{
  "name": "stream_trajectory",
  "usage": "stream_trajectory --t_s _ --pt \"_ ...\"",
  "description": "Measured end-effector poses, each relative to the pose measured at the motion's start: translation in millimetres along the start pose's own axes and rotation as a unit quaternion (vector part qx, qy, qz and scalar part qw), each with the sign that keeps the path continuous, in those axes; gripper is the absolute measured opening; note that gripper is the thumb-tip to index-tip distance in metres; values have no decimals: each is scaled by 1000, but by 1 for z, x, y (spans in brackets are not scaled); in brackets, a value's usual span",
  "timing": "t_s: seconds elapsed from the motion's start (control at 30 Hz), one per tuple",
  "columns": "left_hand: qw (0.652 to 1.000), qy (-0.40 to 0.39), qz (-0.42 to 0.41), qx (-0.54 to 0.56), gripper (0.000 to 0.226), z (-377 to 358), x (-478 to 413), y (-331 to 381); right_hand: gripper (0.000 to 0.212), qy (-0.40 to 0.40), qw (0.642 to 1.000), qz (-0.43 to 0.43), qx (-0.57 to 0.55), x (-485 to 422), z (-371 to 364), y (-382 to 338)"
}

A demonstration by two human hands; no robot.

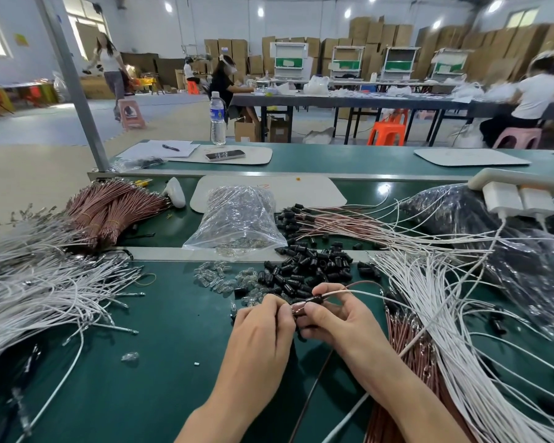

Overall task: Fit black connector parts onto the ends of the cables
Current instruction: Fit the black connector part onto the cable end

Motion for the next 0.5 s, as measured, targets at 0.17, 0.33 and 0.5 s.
stream_trajectory --t_s 0.17,0.33,0.5 --pt "1000 -8 -9 -1 28 1 0 3 40 -11 1000 5 -5 -1 -3 4" --pt "998 10 -55 -23 28 2 1 6 42 4 1000 11 12 1 0 0" --pt "996 24 -75 -52 21 1 1 5 39 17 999 15 29 4 -1 -4"
Point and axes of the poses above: each hand's wrist, its own x-axis away from the middle knuckle, its own z-axis out of the back of the hand, y = z × x, the point moved 2 cm from there along -x, towards the middle knuckle, and after that the axes turned 9 degrees about -z, right-handed, at the moved point
